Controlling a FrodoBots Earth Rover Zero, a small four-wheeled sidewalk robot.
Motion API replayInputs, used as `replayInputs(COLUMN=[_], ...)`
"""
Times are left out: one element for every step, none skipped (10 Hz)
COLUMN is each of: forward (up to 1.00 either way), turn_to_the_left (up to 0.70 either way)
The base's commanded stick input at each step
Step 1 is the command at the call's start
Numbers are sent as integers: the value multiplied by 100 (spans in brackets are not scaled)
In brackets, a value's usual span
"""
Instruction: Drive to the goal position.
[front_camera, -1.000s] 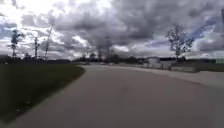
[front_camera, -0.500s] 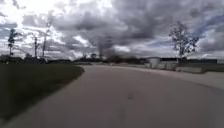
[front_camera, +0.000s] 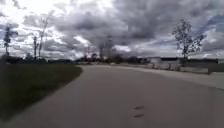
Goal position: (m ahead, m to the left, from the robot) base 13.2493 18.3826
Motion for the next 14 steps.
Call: replayInputs(forward=[100, 100, 100, 100, 100, 100, 100, 100, 100, 100, 100, 100, 100, 100], turn_to_the_left=[0, 0, 0, 0, 0, 0, 0, 0, 0, 0, 0, 0, 0, 0])
